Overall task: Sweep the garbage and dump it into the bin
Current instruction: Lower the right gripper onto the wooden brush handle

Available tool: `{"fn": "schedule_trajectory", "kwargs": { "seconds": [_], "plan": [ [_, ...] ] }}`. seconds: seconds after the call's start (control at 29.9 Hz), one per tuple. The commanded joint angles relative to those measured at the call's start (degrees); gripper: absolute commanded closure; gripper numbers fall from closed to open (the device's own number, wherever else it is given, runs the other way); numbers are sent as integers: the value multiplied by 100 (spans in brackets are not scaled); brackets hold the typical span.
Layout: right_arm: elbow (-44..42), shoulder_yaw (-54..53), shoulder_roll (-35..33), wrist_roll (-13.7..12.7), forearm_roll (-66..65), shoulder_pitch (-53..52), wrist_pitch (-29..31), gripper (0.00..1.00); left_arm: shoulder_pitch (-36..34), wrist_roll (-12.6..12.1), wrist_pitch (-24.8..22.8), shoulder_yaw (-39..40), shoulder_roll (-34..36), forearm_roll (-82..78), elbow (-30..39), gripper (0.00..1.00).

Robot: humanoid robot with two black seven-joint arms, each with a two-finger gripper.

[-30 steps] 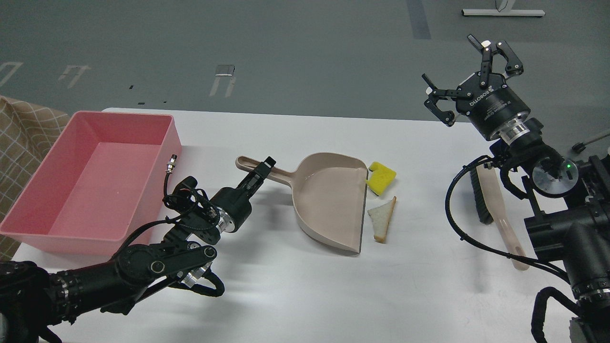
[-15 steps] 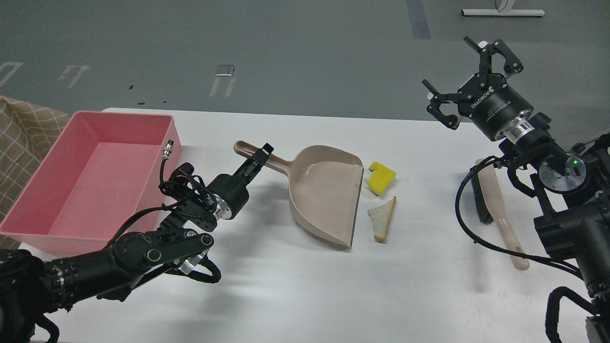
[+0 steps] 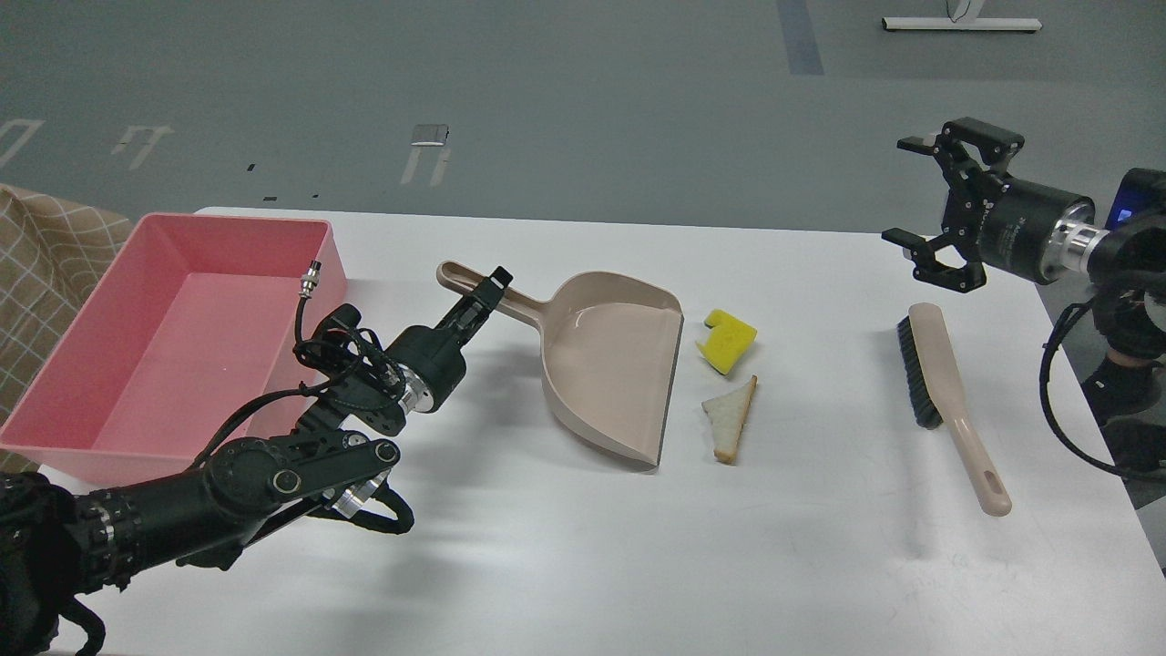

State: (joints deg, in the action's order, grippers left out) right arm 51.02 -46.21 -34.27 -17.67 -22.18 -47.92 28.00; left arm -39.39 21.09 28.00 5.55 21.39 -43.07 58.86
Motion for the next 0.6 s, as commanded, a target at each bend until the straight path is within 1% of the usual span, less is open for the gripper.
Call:
{"fn": "schedule_trajectory", "kwargs": {
  "seconds": [0.0,0.13,0.2,0.23,0.27,0.33,0.4,0.5,0.57],
  "plan": [
    [-4,559,-229,0,-470,-401,0,0,-8,9,0,-2,-12,0,-33,100],
    [13,885,-475,0,-1312,-691,0,0,1,70,0,-2,-38,0,-33,100],
    [48,991,-493,0,-1665,-815,0,0,1,70,0,7,-38,0,-33,100],
    [162,1131,-536,0,-2067,-937,0,0,1,70,0,7,-38,0,-33,100],
    [311,1254,-632,9,-2428,-1034,0,0,1,70,0,7,-30,0,-33,100],
    [574,1395,-791,9,-2729,-1079,0,0,1,70,0,7,-21,0,-33,100],
    [794,1475,-862,9,-2739,-1035,0,0,1,70,0,16,-12,0,-24,100],
    [1401,1869,-1177,9,-2818,-973,0,0,1,70,0,16,-12,0,-24,100],
    [2014,2299,-1580,18,-2818,-965,0,0,10,62,0,16,5,0,-24,100]
  ]
}}
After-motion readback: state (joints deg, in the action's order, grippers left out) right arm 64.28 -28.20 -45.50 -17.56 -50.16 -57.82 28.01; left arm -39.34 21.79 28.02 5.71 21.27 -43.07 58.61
